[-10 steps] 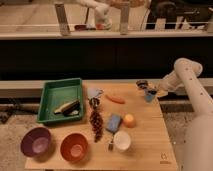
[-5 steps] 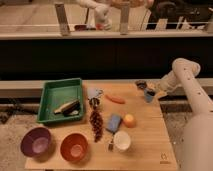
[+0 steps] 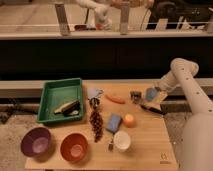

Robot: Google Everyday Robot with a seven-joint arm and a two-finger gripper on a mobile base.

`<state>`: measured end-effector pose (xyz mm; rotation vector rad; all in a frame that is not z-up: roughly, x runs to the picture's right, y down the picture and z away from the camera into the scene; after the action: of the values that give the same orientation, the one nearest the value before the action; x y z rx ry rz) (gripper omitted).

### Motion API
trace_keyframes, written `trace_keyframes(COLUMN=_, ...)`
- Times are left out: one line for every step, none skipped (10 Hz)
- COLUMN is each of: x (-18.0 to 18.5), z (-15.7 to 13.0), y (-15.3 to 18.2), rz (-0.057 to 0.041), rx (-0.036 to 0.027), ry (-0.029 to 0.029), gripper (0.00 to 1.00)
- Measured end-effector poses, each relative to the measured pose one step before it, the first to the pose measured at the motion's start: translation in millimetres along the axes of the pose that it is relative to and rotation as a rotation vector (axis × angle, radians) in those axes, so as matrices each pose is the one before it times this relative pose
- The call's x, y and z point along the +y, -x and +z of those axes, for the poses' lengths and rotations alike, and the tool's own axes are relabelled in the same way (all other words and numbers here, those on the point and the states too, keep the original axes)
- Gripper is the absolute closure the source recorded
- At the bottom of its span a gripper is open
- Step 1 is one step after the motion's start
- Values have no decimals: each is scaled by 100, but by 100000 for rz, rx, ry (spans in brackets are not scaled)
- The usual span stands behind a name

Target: Place brush in plastic cup

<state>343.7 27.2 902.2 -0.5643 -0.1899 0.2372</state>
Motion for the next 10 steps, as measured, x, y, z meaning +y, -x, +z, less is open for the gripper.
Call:
trace_keyframes(x=6, z=22, y=-15, rz=44, rx=96, ry=7, gripper=20)
trace_keyframes(x=9, z=-2, y=4, rz=-30, rx=98, ry=-62, gripper=20)
trace_keyframes(x=-4, z=-44, y=-26, rz=-210, rx=344, ry=-423, gripper=20)
trace_keyframes(x=26, z=-309, y=228, rz=-1516, rx=675, ry=-1709, gripper=20)
trace_keyframes(x=117, z=-189, y=24, rz=-1181, rx=855, ry=-679, gripper=20)
trace_keyframes(x=-21, z=-267, y=282, rz=-1708, rx=782, ry=-875, gripper=20)
trace_keyframes(x=-38, z=-46, y=531, rz=-1676, rx=383, ry=-564, gripper=20)
trace_keyframes(x=29, z=11, y=21, rz=-134, rx=55, ry=-30, gripper=20)
trace_keyframes(x=40, z=-36, y=-120, rz=137, rx=74, ry=-11, gripper=20)
trace_keyframes(x=13, z=2, y=-31, rz=48, rx=19, ry=23, gripper=20)
